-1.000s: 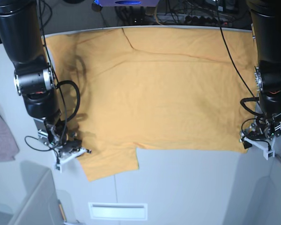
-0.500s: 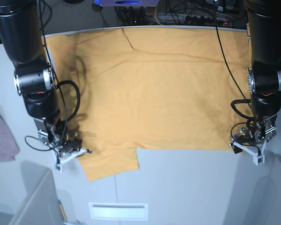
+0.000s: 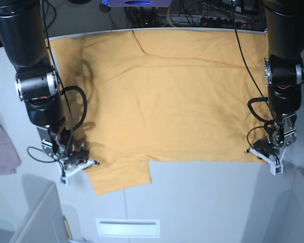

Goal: Fold the T-shirt properly
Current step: 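Release and move both grippers to the shirt's hem corners, grasp them, then lift the hem and fold it toward the collar with both grippers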

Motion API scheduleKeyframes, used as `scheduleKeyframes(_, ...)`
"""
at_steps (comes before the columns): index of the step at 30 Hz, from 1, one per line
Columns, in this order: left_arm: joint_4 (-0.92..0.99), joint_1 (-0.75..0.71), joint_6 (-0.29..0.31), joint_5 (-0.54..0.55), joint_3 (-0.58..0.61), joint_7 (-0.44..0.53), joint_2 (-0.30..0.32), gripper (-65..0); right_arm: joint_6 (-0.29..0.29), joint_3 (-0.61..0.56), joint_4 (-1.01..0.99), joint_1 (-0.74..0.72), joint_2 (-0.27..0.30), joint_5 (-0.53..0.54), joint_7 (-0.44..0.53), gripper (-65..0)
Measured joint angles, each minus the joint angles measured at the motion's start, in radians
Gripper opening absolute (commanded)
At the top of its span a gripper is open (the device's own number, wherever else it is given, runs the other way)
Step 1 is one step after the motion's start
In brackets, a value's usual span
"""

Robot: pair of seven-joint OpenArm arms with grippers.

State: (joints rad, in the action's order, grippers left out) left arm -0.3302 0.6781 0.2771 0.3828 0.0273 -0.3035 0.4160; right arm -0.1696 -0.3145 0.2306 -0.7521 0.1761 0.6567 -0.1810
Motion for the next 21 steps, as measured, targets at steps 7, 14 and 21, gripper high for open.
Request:
scheduleKeyframes(7,-0.145,-0.084,0.003,0.122,0.001,-0.049,0.003,-65.0,0.004,0.001,0.126,0.046,0.018,-0.008,-0.08,-65.0)
scheduleKeyframes(14,-0.254,-0.099,0.006,0.124,0.0,-0.105,0.017,-65.0,0.014,0.187,0.317,0.144,0.025,-0.023,-0.217,-65.0)
scheduleKeyframes(21,-0.261,-0.113,0.006,0.124,0.0,-0.108,0.02,-65.0,0.051,0.201,0.518,0.206,0.053,-0.027,-0.232,-65.0)
